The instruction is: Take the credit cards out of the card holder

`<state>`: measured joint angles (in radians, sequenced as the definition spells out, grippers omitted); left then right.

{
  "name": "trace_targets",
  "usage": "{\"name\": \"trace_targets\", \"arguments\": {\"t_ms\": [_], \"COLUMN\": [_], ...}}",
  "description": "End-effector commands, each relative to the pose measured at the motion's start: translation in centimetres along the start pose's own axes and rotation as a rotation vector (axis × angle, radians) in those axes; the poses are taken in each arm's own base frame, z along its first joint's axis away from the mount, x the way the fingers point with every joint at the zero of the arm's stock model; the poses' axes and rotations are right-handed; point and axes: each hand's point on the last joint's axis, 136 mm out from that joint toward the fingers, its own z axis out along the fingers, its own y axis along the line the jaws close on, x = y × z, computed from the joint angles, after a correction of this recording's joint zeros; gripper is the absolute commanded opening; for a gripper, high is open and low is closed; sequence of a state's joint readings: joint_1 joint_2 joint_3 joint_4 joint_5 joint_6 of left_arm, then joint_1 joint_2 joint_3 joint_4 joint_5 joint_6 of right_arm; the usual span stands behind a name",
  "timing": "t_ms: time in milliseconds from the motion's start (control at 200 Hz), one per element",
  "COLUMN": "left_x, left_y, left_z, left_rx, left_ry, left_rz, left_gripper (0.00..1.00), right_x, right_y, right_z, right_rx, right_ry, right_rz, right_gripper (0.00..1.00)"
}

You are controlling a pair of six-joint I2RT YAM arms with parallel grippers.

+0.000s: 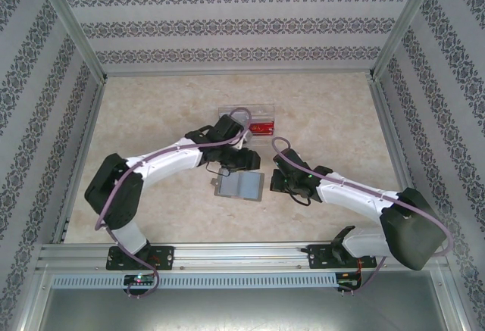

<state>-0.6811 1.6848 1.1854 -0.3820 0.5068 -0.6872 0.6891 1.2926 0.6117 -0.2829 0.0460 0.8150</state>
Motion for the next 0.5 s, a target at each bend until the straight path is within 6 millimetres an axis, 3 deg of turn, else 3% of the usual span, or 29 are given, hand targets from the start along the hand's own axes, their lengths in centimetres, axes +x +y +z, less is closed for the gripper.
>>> {"name": "trace_targets", "arguments": {"t_ms": [0, 225, 495], "left_x": [-0.4, 0.4, 1.6], "left_y": [3.7, 9.7, 11.9], "left_z": [-2.1, -2.7, -0.9], "left_rx": [-0.113, -0.240, -0.272], "left_ry": [-0.050, -0.028, 0.026], "left_rz": [-0.037, -0.127, -0.152], "left_gripper": [0.47, 0.47, 0.46], "right_x": [0.2, 0.4, 1.3], "right_y": [-0.5, 0.3, 2.3], "right_z": [0.4, 0.7, 2.4], "right_rx": [0.016, 0.004, -0.024], "right_ry": [0.010, 0.025, 0.084], "right_rz": [0.017, -0.005, -0.049], "right_gripper": [0.03, 0.04, 0.02]}}
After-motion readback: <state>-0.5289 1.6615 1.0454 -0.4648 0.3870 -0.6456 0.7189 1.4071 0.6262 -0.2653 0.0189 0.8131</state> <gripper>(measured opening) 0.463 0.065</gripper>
